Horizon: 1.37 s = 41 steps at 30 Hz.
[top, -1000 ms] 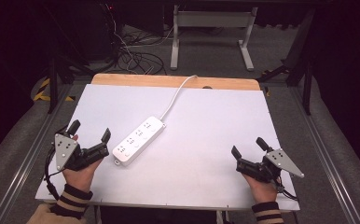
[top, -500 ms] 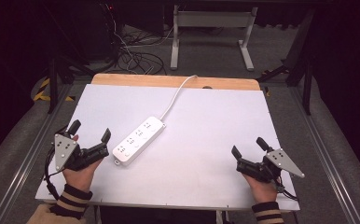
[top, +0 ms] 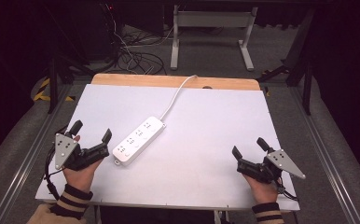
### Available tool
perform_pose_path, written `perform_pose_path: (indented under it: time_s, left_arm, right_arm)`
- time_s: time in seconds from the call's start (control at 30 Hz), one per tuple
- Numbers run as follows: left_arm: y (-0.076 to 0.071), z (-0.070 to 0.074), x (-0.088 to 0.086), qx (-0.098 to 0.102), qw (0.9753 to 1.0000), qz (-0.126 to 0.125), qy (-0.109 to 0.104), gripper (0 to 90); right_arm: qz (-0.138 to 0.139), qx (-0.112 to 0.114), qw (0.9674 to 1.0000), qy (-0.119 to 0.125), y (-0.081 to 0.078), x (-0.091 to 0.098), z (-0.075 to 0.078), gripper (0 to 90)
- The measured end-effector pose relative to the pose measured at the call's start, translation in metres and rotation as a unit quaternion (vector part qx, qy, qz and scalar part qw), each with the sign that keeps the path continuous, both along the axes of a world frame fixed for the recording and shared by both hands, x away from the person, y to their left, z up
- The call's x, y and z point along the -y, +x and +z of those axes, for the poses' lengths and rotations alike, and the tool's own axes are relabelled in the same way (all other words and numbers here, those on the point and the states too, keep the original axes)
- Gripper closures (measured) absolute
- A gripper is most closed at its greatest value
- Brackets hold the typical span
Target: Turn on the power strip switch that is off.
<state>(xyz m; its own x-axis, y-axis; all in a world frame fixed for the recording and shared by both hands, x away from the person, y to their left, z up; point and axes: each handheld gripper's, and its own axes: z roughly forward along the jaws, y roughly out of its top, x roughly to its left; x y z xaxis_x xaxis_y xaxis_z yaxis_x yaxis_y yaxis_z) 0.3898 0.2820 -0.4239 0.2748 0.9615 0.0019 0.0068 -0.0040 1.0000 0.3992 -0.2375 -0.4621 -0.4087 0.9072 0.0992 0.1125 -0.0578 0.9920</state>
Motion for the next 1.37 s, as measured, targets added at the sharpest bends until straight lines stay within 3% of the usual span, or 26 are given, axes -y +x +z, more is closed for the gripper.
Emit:
perform_pose_path:
  time_s: [0.2,1.37]
  left_arm:
    - [0.0003,-0.0006,-0.0023,-0.009,0.9999,0.000,-0.006,1.8]
    - [0.0035,-0.0020,-0.0019,-0.015,0.9998,-0.012,-0.011,1.8]
  right_arm:
    - [0.001,0.000,1.0000,-0.002,-0.0004,-0.0013,0.0002,2.3]
    - [0.003,-0.003,1.0000,-0.005,0.0008,-0.0020,-0.0011,2.2]
